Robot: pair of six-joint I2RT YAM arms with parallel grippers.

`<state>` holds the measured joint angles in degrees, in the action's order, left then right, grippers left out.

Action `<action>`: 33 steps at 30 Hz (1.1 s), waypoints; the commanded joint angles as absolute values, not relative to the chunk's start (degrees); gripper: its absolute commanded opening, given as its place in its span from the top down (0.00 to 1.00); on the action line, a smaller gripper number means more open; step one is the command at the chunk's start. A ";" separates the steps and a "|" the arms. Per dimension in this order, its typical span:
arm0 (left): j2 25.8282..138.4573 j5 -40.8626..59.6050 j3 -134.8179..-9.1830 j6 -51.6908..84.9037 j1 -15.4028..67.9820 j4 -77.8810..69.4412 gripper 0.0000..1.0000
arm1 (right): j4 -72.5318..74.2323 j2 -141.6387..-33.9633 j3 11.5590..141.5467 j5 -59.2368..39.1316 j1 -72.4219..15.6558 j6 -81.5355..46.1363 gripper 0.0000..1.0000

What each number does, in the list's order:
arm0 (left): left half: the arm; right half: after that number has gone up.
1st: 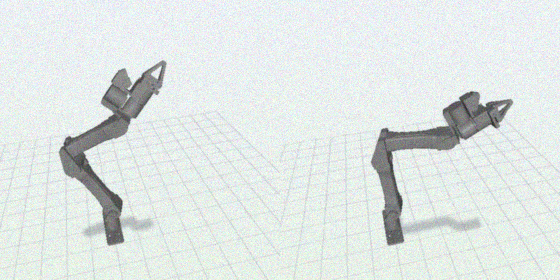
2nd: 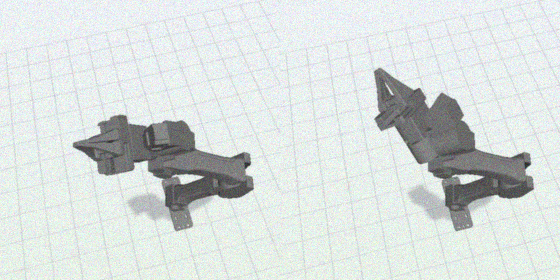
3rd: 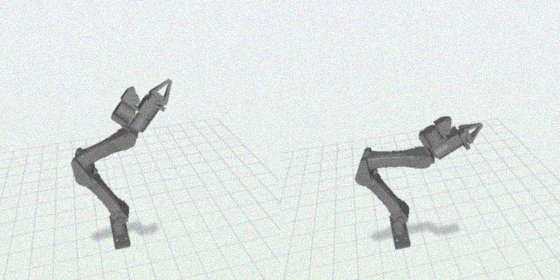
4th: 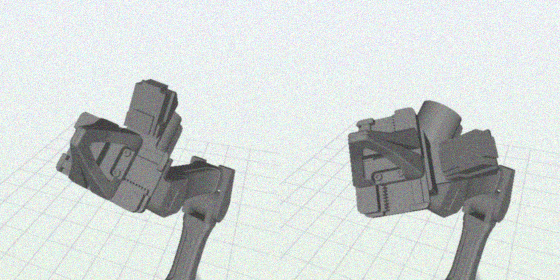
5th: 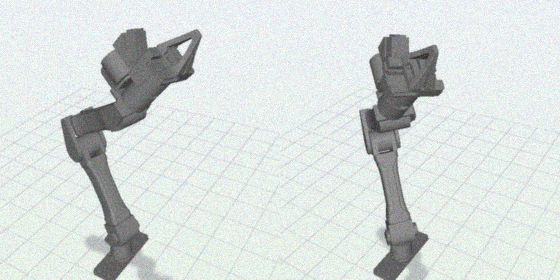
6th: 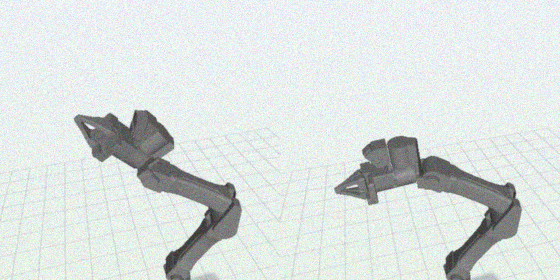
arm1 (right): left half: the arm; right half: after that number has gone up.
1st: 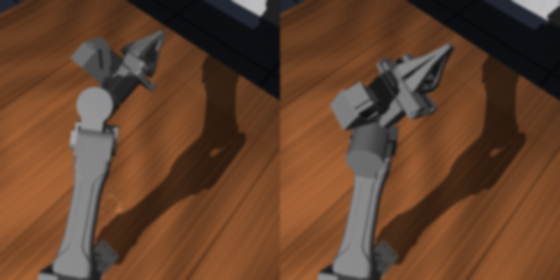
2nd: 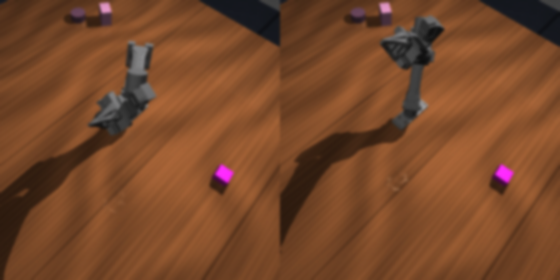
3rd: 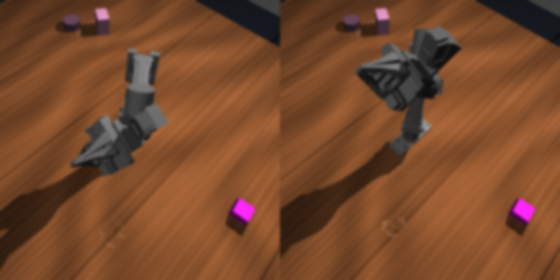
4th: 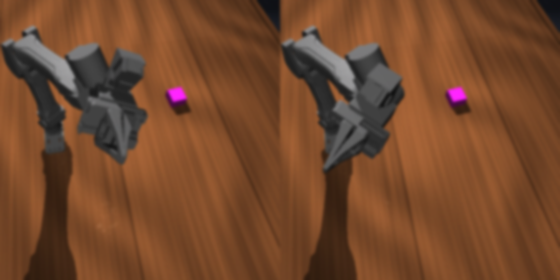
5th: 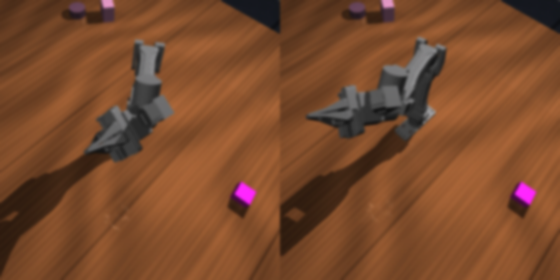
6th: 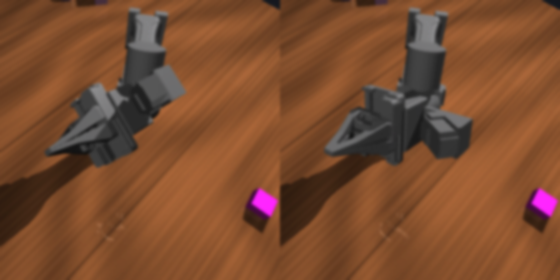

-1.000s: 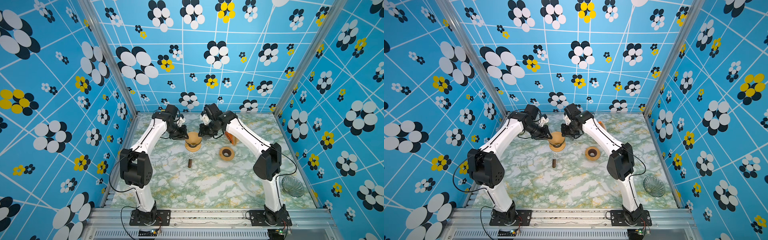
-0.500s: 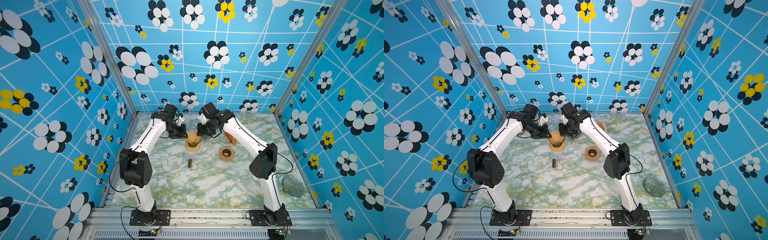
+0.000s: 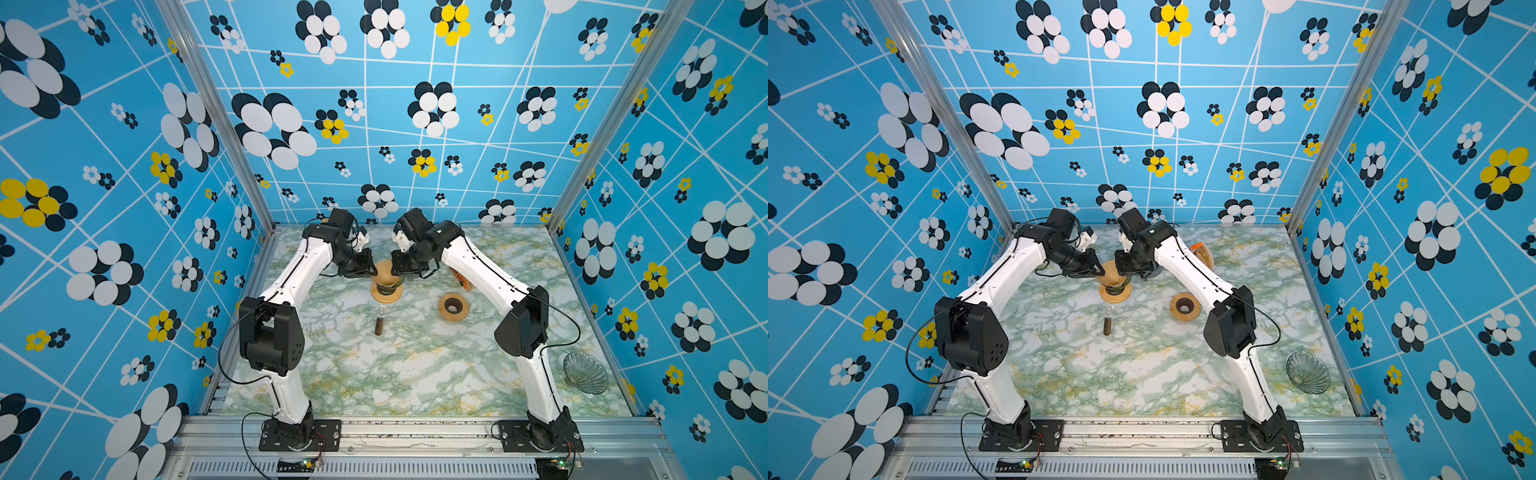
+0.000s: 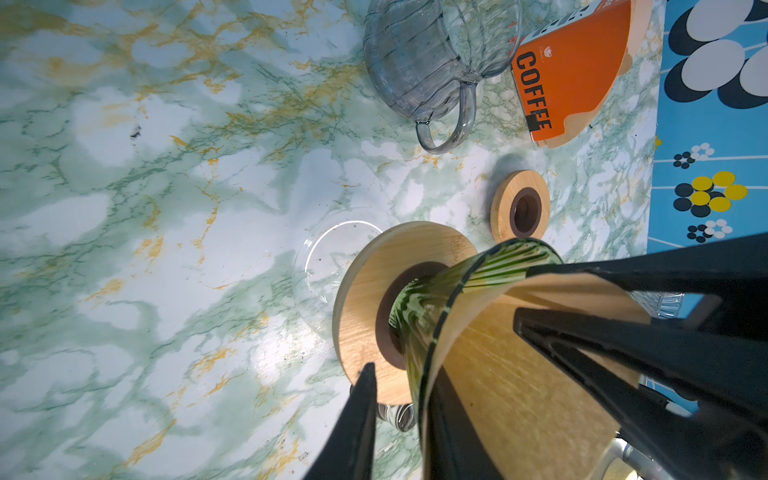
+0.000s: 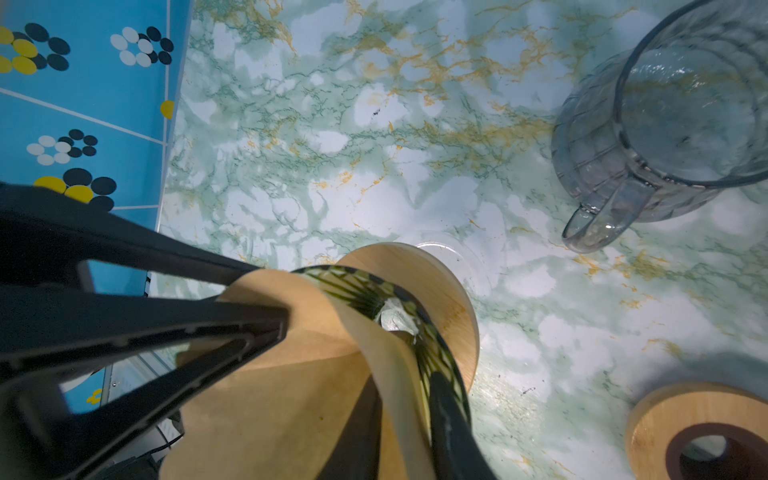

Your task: Place the coffee filter in the dripper

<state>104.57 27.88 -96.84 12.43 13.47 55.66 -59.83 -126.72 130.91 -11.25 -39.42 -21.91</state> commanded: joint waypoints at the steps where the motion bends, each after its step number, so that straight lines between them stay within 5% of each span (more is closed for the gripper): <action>1: 105.86 25.93 -96.15 11.07 13.22 57.40 0.75 | -62.70 -125.07 132.51 -8.92 -39.46 -20.44 0.69; 13: 103.42 25.84 -96.17 10.40 13.64 57.37 0.58 | -63.91 -120.82 131.38 -4.42 -39.33 -19.92 0.56; 21: 101.75 25.03 -96.44 10.03 14.34 58.59 0.37 | -59.28 -117.73 124.20 -7.84 -37.73 -22.36 0.53; 33: 102.60 23.53 -97.14 10.62 14.64 59.78 0.56 | -50.31 -116.57 115.71 -15.93 -36.75 -24.85 0.54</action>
<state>102.67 24.45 -96.79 10.92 14.92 58.30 -53.06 -117.67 116.64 -13.47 -36.99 -23.42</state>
